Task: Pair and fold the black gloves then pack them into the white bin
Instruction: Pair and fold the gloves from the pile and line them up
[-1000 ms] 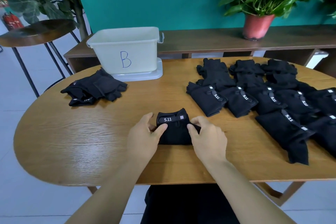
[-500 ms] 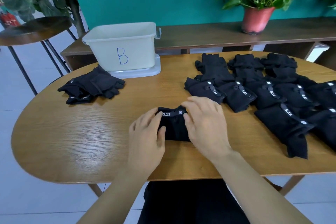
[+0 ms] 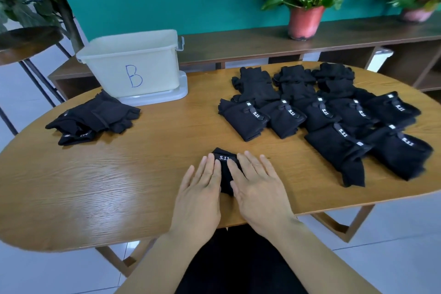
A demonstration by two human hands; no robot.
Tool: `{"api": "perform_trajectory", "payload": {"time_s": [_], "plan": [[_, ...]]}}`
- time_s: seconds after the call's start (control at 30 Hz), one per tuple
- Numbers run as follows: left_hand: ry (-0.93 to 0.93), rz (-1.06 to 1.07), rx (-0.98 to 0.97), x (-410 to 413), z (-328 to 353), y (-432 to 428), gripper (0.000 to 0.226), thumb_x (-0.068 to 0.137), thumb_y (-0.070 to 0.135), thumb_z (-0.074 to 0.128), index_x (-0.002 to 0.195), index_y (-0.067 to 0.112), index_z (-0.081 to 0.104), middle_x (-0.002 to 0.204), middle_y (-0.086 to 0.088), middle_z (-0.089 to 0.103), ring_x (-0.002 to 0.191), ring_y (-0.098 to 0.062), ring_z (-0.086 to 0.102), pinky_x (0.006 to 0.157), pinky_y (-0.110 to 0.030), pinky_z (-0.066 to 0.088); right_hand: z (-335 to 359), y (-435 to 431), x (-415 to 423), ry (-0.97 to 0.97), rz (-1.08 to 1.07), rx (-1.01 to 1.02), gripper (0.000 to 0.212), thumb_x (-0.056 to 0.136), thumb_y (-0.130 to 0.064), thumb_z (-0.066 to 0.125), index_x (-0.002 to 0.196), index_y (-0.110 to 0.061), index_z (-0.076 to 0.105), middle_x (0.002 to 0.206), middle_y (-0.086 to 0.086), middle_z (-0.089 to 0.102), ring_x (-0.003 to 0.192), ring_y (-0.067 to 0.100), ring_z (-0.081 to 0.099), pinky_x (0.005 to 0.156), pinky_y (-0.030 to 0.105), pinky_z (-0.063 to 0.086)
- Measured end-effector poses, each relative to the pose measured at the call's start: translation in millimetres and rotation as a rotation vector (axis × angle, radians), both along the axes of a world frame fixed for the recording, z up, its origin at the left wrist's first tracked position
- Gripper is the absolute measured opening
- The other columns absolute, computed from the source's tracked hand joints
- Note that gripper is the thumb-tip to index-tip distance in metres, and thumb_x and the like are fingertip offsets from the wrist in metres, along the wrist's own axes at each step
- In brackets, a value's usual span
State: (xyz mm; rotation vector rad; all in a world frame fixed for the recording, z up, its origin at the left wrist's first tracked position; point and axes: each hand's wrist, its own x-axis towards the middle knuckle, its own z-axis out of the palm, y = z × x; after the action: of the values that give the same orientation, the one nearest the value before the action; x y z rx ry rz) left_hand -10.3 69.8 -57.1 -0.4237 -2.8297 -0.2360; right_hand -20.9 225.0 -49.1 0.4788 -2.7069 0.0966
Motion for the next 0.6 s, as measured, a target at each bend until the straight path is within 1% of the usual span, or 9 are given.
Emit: {"api": "perform_trajectory", "payload": {"time_s": [0.03,0.1,0.13,0.2,0.23,0.33,0.43,0.53,0.6], "plan": [[-0.005,-0.036,-0.008,-1.9,1.3,5.6,0.063,0.099,0.011,0.05,0.154,0.011,0.019,0.161,-0.005,0.011,0.149,-0.014,0.005,0.121,-0.03,-0.004,-1.1,6.2,3.1,0.006,-0.036,-0.008,0.051,0.096,-0.031,0.031,0.129,-0.009,0.063,0.128,0.015,0.063,0.126,0.03,0.056,0.107,0.049,0.042],[-0.015,-0.102,-0.025,-6.8,7.2,18.9,0.065,0.098,0.01,0.051,0.155,0.011,0.019,0.162,-0.005,0.01,0.149,-0.014,0.004,0.119,-0.031,-0.007,-1.3,18.8,8.3,0.0,-0.105,-0.02,0.052,0.096,-0.031,0.03,0.129,-0.008,0.063,0.129,0.016,0.063,0.127,0.031,0.055,0.108,0.05,0.042],[-0.019,-0.141,-0.027,-9.3,10.5,26.4,0.065,0.1,0.01,0.048,0.155,0.012,0.015,0.162,-0.003,0.005,0.149,-0.013,0.0,0.119,-0.03,-0.01,-1.1,25.2,10.4,-0.002,-0.138,-0.023,0.053,0.096,-0.032,0.029,0.129,-0.008,0.062,0.129,0.016,0.062,0.127,0.032,0.054,0.108,0.05,0.041],[-0.033,-0.231,-0.023,-16.3,12.8,39.4,0.061,0.105,0.014,0.033,0.156,0.017,-0.001,0.161,0.003,-0.012,0.148,-0.008,-0.015,0.117,-0.027,-0.019,-1.3,38.1,14.4,0.005,-0.202,-0.023,0.053,0.097,-0.033,0.029,0.13,-0.007,0.061,0.13,0.017,0.061,0.129,0.034,0.052,0.111,0.051,0.037],[-0.052,-0.267,-0.02,-20.9,14.5,45.0,0.059,0.107,0.015,0.028,0.156,0.018,-0.004,0.161,0.005,-0.016,0.147,-0.006,-0.019,0.117,-0.027,-0.021,-0.8,44.0,16.1,0.006,-0.233,-0.024,0.054,0.097,-0.034,0.029,0.131,-0.006,0.06,0.13,0.018,0.061,0.13,0.035,0.051,0.111,0.051,0.033],[-0.068,-0.354,-0.053,-35.5,19.0,62.9,0.058,0.107,0.016,0.024,0.157,0.02,-0.006,0.161,0.008,-0.018,0.146,-0.004,-0.023,0.118,-0.029,-0.019,0.1,57.9,19.6,0.023,-0.33,-0.035,0.058,0.097,-0.036,0.027,0.13,-0.002,0.06,0.131,0.023,0.06,0.132,0.038,0.048,0.108,0.051,0.026],[-0.067,-0.422,-0.092,-51.6,22.3,78.3,0.062,0.105,0.013,0.029,0.157,0.021,-0.005,0.162,0.009,-0.015,0.145,-0.006,-0.026,0.119,-0.033,-0.018,0.6,65.2,18.3,0.029,-0.415,-0.054,0.062,0.098,-0.04,0.026,0.131,0.001,0.059,0.133,0.027,0.056,0.135,0.04,0.043,0.11,0.054,0.024],[-0.058,-0.454,-0.138,-65.8,25.7,90.2,0.064,0.105,0.015,0.032,0.157,0.024,-0.005,0.162,0.011,-0.014,0.145,-0.007,-0.028,0.119,-0.036,-0.018,-1.1,68.6,11.5,0.03,-0.458,-0.07,0.066,0.096,-0.042,0.028,0.134,0.006,0.054,0.141,0.029,0.048,0.141,0.039,0.035,0.113,0.058,0.02],[-0.065,-0.46,-0.153,-73.2,27.5,94.5,0.064,0.105,0.017,0.03,0.157,0.025,-0.006,0.162,0.013,-0.014,0.144,-0.007,-0.031,0.119,-0.037,-0.018,-3.5,70.6,5.3,0.04,-0.462,-0.071,0.067,0.096,-0.042,0.029,0.134,0.008,0.052,0.143,0.028,0.046,0.142,0.037,0.034,0.113,0.058,0.019]]}}
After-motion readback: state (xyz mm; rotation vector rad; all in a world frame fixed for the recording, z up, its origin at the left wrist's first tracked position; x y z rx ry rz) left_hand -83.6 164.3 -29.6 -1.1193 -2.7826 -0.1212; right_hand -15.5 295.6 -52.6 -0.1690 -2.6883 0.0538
